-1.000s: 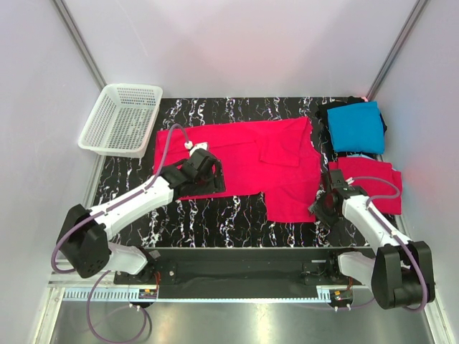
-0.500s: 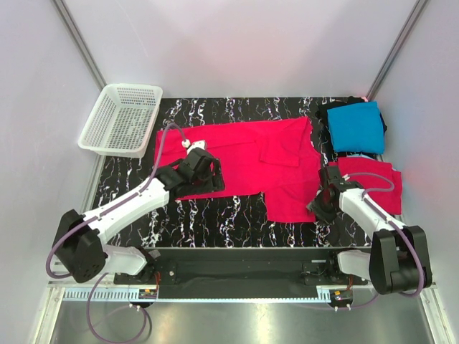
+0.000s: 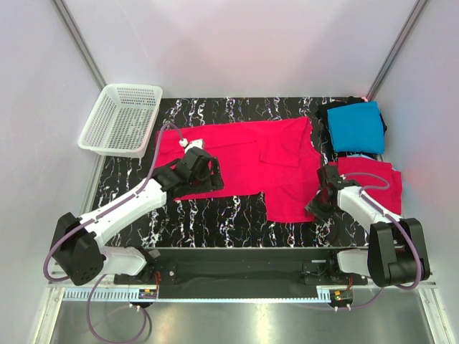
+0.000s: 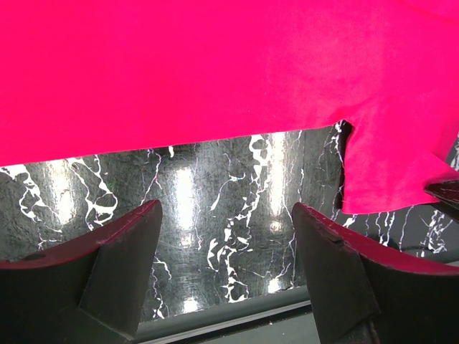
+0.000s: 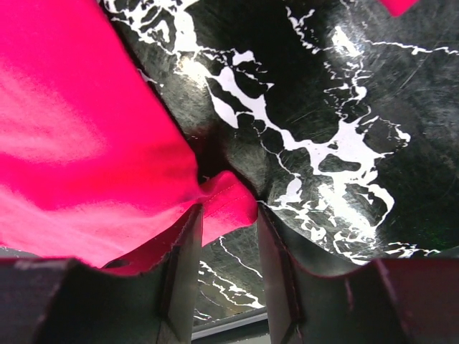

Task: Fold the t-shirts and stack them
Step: Fold the tshirt

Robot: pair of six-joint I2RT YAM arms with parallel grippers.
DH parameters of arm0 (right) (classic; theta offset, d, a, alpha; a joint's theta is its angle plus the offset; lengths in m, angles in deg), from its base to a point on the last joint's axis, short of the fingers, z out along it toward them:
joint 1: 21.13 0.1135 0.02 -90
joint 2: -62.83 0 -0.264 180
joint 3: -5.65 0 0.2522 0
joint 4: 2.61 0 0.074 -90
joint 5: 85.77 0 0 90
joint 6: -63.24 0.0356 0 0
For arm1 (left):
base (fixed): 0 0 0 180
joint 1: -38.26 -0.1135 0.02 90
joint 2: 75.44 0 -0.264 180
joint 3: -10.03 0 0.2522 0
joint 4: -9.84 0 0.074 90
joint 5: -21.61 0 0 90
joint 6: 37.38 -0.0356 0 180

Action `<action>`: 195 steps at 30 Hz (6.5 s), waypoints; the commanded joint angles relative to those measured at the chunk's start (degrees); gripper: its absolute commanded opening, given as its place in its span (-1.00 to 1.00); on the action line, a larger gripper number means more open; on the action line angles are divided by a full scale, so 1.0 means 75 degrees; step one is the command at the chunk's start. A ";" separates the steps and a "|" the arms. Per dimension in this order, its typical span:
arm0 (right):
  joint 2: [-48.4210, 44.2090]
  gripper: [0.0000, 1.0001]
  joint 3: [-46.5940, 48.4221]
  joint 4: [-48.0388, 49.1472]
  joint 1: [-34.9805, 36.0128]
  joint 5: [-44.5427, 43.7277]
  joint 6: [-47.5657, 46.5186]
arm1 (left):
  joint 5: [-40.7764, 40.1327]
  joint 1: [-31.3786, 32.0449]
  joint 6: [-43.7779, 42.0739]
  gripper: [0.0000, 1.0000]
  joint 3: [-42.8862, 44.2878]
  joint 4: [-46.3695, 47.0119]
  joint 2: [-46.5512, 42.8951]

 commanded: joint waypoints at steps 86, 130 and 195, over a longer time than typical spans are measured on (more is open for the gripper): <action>-0.0990 -1.00 0.0914 -0.0929 0.0048 -0.0510 -0.0604 | -0.1142 -0.4592 0.1460 0.18 -0.2273 0.0674 0.0730; -0.2512 -1.00 0.0856 -0.1596 0.0048 -0.0605 -0.0206 | -0.0591 -0.4452 0.1354 -1.00 -0.2542 0.0160 -0.0521; 0.5560 -1.00 0.8892 0.0630 0.0013 -0.0521 -0.3264 | -0.1459 -0.4592 0.1576 -1.00 0.1629 -0.0790 0.2639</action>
